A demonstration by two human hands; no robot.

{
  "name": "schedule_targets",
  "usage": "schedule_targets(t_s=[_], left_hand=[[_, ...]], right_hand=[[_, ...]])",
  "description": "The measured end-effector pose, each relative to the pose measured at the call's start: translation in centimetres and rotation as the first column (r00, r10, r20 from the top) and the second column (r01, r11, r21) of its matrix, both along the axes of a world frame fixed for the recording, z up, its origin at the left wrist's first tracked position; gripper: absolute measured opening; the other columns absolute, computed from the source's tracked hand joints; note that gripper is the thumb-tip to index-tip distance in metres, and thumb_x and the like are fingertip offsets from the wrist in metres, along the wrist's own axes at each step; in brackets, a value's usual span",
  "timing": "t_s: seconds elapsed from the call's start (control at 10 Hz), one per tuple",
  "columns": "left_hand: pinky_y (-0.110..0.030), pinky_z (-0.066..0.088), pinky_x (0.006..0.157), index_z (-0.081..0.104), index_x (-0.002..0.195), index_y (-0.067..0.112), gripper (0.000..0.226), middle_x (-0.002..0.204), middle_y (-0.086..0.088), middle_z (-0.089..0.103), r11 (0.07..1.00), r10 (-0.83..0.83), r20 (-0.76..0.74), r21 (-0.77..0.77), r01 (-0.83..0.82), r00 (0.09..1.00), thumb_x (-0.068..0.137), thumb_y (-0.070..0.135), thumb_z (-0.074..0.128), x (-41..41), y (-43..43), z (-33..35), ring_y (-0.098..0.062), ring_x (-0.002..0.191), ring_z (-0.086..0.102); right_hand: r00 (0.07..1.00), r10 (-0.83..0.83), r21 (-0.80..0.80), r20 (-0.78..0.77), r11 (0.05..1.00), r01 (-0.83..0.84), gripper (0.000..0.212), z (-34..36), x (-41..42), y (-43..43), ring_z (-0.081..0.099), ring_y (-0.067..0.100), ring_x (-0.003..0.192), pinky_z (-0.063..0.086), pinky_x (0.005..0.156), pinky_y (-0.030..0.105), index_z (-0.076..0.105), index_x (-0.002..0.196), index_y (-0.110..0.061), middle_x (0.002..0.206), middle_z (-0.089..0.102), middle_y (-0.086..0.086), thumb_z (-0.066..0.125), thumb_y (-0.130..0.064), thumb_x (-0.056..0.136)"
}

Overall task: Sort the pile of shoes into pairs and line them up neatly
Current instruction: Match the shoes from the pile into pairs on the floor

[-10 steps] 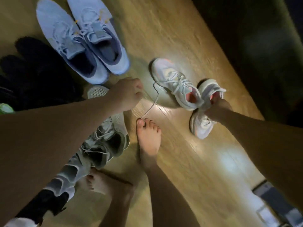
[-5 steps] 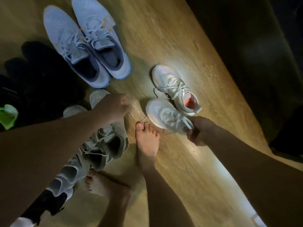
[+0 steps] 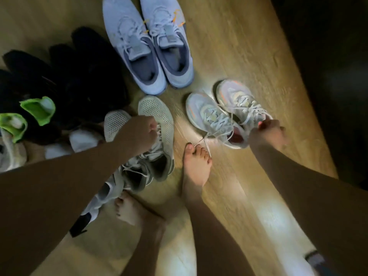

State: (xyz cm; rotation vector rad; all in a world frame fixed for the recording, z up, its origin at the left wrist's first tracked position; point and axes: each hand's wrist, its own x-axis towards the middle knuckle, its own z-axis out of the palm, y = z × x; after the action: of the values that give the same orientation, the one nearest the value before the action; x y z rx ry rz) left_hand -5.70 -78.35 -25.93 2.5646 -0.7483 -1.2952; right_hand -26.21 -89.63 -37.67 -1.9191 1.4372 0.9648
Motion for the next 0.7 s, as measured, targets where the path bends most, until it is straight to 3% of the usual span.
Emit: schedule_targets(t_s=[0.1, 0.2, 0.3, 0.4, 0.5, 0.7], left_hand=[[-0.040, 0.044, 0.093, 0.058, 0.119, 0.015, 0.031, 0.121, -0.009, 0.052, 0.989, -0.131, -0.066, 0.064, 0.135, 0.989, 0.089, 0.023, 0.054, -1.6, 2.3, -0.8, -0.029, 0.113, 0.052], [-0.043, 0.042, 0.100, 0.052, 0.130, 0.021, 0.042, 0.134, -0.009, 0.044, 0.974, -0.175, -0.104, 0.129, 0.188, 0.979, 0.088, 0.025, 0.055, -3.4, 4.9, -1.4, -0.030, 0.122, 0.046], [-0.049, 0.040, 0.103, 0.038, 0.143, 0.028, 0.053, 0.144, -0.014, 0.038, 0.963, -0.181, -0.078, 0.189, 0.193, 0.980, 0.091, 0.027, 0.048, -4.8, 6.1, -0.9, -0.037, 0.125, 0.044], [-0.044, 0.038, 0.106, 0.027, 0.150, 0.033, 0.057, 0.156, -0.011, 0.024, 0.966, -0.143, -0.128, 0.199, 0.167, 0.981, 0.095, 0.027, 0.042, -5.8, 6.5, 0.5, -0.034, 0.134, 0.037], [-0.043, 0.040, 0.105, 0.028, 0.149, 0.035, 0.059, 0.153, -0.005, 0.027, 0.971, -0.159, -0.146, 0.155, 0.181, 0.976, 0.094, 0.025, 0.044, -5.7, 7.2, 1.0, -0.029, 0.134, 0.037], [-0.044, 0.043, 0.101, 0.046, 0.137, 0.023, 0.045, 0.141, -0.004, 0.038, 0.982, -0.060, -0.094, 0.175, 0.075, 0.994, 0.092, 0.026, 0.051, -3.4, 9.5, 1.5, -0.027, 0.127, 0.044]], right_hand=[[0.950, -0.217, -0.160, 0.226, 0.953, 0.256, 0.016, -1.4, 0.7, -1.1, 0.066, 0.020, 0.087, 0.056, 0.069, 0.039, 0.051, 0.108, -0.026, 0.098, 0.066, -0.004, 0.040, -0.037, 0.102], [0.990, 0.113, -0.366, 0.085, 0.927, -0.075, 0.016, -2.1, -0.1, -3.2, 0.059, 0.029, 0.096, 0.048, 0.076, 0.044, 0.053, 0.106, -0.022, 0.101, 0.060, 0.002, 0.044, -0.032, 0.099], [0.969, 0.210, -0.095, -0.131, 0.970, -0.223, 0.066, -6.3, -3.8, -13.7, 0.068, 0.034, 0.089, 0.052, 0.071, 0.049, 0.057, 0.100, -0.031, 0.095, 0.064, 0.000, 0.079, -0.073, 0.054], [0.946, 0.266, -0.041, -0.182, 0.960, -0.278, 0.066, 1.8, -1.2, -15.3, 0.068, 0.030, 0.073, 0.057, 0.064, 0.039, 0.061, 0.093, -0.018, 0.087, 0.069, 0.007, 0.076, -0.072, 0.059], [0.859, 0.461, -0.074, -0.223, 0.870, -0.487, 0.031, 9.9, 3.2, -10.9, 0.063, 0.032, 0.096, 0.048, 0.071, 0.033, 0.062, 0.104, -0.016, 0.105, 0.065, 0.011, 0.057, -0.042, 0.089], [0.913, 0.378, -0.138, -0.152, 0.907, -0.399, 0.030, 10.0, 3.8, -7.8, 0.053, 0.029, 0.079, 0.042, 0.067, 0.031, 0.062, 0.100, -0.015, 0.090, 0.057, 0.010, 0.057, -0.042, 0.087]])
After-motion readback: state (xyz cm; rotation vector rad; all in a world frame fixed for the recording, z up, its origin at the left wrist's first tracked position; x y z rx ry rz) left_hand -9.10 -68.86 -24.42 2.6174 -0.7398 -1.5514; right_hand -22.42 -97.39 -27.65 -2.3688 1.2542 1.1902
